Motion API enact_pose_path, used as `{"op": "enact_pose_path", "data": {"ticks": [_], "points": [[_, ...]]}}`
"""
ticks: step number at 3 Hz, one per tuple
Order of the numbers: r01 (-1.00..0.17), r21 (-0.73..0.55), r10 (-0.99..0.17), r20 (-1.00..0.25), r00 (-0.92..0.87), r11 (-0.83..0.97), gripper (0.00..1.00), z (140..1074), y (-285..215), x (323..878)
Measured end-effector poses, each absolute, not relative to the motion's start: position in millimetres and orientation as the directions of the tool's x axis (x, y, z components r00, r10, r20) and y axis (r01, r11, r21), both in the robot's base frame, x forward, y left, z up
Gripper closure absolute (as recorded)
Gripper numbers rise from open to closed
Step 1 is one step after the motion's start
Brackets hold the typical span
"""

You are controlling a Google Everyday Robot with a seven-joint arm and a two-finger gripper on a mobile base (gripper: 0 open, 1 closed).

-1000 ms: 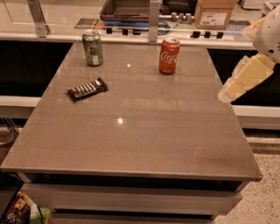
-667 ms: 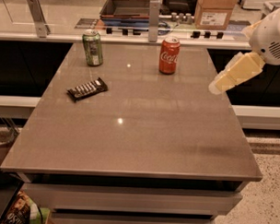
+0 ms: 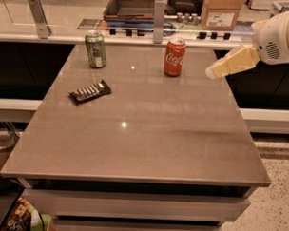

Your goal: Pick coke can

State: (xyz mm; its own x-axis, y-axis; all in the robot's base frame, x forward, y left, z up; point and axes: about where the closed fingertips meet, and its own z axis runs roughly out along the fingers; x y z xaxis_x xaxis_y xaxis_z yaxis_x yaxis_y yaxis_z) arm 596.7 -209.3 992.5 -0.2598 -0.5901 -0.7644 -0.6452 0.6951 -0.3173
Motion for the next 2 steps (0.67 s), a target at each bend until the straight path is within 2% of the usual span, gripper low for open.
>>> {"op": "enact_pose_path", "data": {"ticks": [2], "points": [[-0.647, -0.234, -0.471, -0.854, -0.22, 0.726, 0.0, 974, -179, 644]]}}
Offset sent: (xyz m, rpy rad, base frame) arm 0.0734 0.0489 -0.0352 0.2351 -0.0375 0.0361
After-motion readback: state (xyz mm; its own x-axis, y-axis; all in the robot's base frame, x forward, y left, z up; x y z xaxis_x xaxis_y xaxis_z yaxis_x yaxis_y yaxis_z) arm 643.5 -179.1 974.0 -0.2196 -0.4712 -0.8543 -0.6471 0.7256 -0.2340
